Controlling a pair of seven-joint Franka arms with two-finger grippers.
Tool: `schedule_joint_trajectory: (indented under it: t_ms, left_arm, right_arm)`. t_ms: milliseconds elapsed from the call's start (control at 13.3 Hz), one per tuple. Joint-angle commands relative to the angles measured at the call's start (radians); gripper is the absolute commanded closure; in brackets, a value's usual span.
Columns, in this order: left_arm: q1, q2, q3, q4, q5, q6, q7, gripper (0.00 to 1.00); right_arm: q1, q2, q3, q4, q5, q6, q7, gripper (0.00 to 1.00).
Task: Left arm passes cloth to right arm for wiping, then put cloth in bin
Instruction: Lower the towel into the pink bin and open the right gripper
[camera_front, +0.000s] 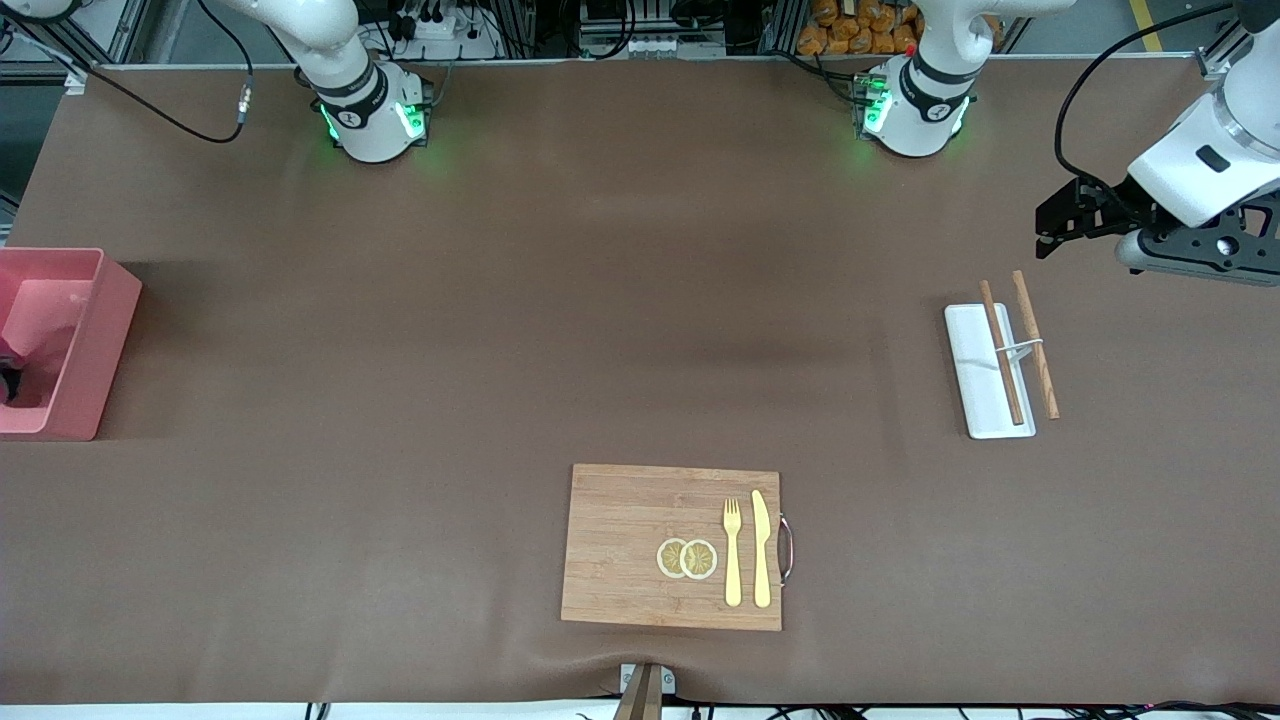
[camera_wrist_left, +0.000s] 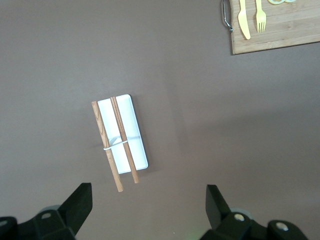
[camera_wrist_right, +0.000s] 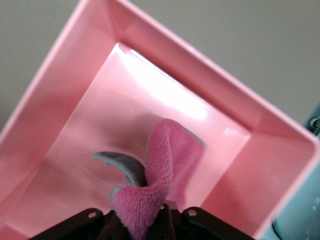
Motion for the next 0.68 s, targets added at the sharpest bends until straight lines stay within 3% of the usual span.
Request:
schedule_joint_trajectory:
  t_ms: [0,300,601]
  left_arm:
    - [0.007,-0.006,-0.005,0.008,-0.013,0.0,-0.001,0.0]
    - [0.007,-0.006,-0.005,0.008,-0.011,0.0,-0.001,0.0]
    - [0.007,-0.006,-0.005,0.008,-0.011,0.003,-0.001,0.0]
  right_arm:
    - [-0.026,0.05,0.028,0.045,0.001,-0.015,-0.018,0.0]
    - [-0.015,0.032,0.039,0.056,0.001,-0.044,-0.003,0.0]
    - [0.037,0.018,0.079,0.211,-0.005,-0.309,0.043,0.0]
